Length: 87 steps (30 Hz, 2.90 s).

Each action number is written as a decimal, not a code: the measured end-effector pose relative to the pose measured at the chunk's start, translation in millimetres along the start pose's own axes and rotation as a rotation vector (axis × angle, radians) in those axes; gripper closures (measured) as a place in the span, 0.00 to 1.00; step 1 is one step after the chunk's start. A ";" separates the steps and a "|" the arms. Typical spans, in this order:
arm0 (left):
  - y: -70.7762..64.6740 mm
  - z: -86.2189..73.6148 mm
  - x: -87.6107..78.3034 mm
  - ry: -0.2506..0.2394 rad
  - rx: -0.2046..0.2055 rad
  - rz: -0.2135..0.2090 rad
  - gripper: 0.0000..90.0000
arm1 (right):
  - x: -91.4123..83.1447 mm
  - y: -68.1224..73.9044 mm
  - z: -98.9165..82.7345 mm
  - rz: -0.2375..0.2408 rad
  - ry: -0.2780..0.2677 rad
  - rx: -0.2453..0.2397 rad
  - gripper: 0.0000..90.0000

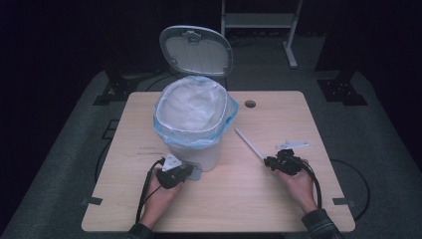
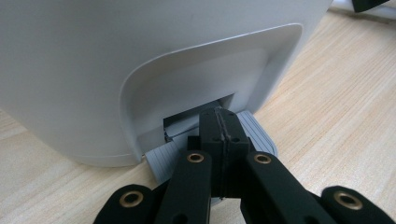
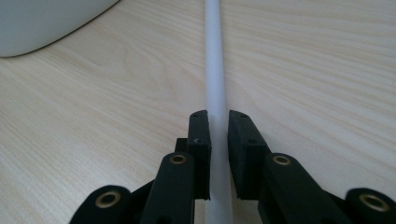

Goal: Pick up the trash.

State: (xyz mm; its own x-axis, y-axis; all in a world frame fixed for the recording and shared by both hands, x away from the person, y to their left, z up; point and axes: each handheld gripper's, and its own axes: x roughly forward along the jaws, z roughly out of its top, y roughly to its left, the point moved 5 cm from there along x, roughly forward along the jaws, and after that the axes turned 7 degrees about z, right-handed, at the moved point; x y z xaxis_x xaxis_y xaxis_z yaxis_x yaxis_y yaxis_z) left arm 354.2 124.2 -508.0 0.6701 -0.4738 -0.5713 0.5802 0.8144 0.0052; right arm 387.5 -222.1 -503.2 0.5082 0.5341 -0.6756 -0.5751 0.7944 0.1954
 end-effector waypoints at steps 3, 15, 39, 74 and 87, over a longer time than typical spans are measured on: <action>0.1 0.0 0.0 0.000 -0.001 -0.001 1.00 | -5.1 -1.0 -0.2 0.000 -0.006 0.005 0.88; 0.1 0.0 0.1 -0.001 -0.004 -0.002 1.00 | -22.4 -2.4 -2.5 -0.001 -0.034 0.005 0.88; 0.3 0.1 0.2 0.000 -0.007 -0.004 1.00 | -64.6 -3.6 -11.0 -0.001 -0.100 0.026 0.88; 0.1 0.0 0.2 0.001 -0.005 0.000 1.00 | -120.0 18.6 12.1 0.037 -0.230 -0.009 0.88; 0.3 0.0 0.1 0.002 -0.006 -0.001 1.00 | -142.0 30.2 28.3 0.053 -0.284 -0.038 0.88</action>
State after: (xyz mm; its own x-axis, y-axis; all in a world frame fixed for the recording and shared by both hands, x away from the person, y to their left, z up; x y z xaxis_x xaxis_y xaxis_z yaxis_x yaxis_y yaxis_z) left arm 354.4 124.4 -508.1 0.6688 -0.4741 -0.5726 0.5782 0.8159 -0.0001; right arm 316.1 -265.7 -381.2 0.6327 0.6386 -0.4380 -0.6267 0.7545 0.1948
